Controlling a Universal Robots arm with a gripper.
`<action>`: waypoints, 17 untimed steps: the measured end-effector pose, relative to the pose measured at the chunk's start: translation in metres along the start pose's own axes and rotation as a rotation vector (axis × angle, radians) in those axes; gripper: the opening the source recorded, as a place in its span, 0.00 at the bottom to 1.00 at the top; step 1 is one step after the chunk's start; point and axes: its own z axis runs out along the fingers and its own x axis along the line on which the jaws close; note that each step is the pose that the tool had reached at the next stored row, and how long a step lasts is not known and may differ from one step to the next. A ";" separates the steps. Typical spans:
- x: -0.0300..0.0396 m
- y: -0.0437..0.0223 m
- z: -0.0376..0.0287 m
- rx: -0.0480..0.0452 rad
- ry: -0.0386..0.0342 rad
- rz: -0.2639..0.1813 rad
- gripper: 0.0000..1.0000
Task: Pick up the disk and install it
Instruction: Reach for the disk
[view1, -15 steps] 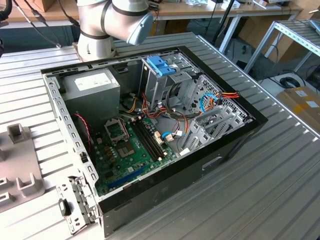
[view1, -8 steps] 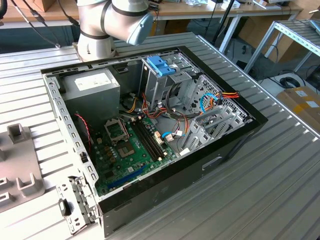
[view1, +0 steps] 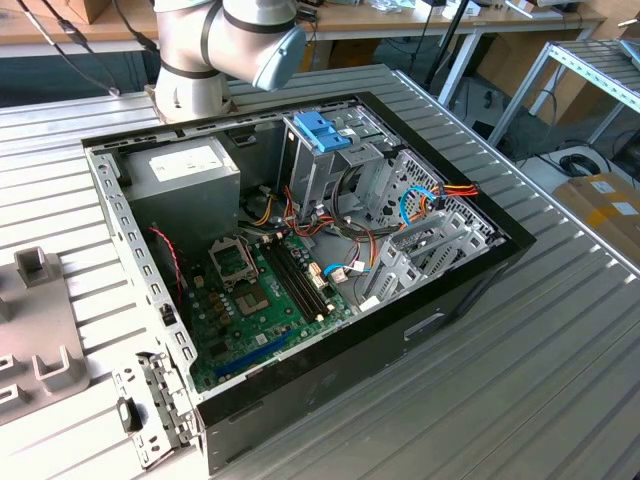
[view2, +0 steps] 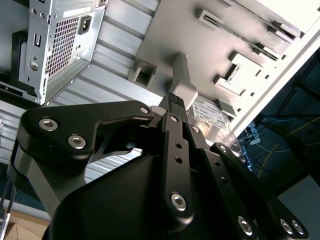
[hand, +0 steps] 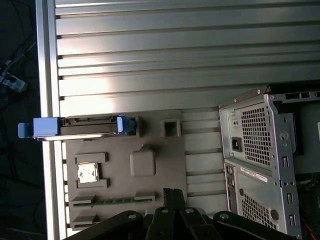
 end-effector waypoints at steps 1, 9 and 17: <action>0.0005 0.0000 0.0000 0.0000 0.0000 0.000 0.10; 0.0050 -0.0004 -0.0002 0.0000 0.0001 0.000 0.10; 0.0108 -0.0008 -0.0003 0.0000 0.0000 0.000 0.10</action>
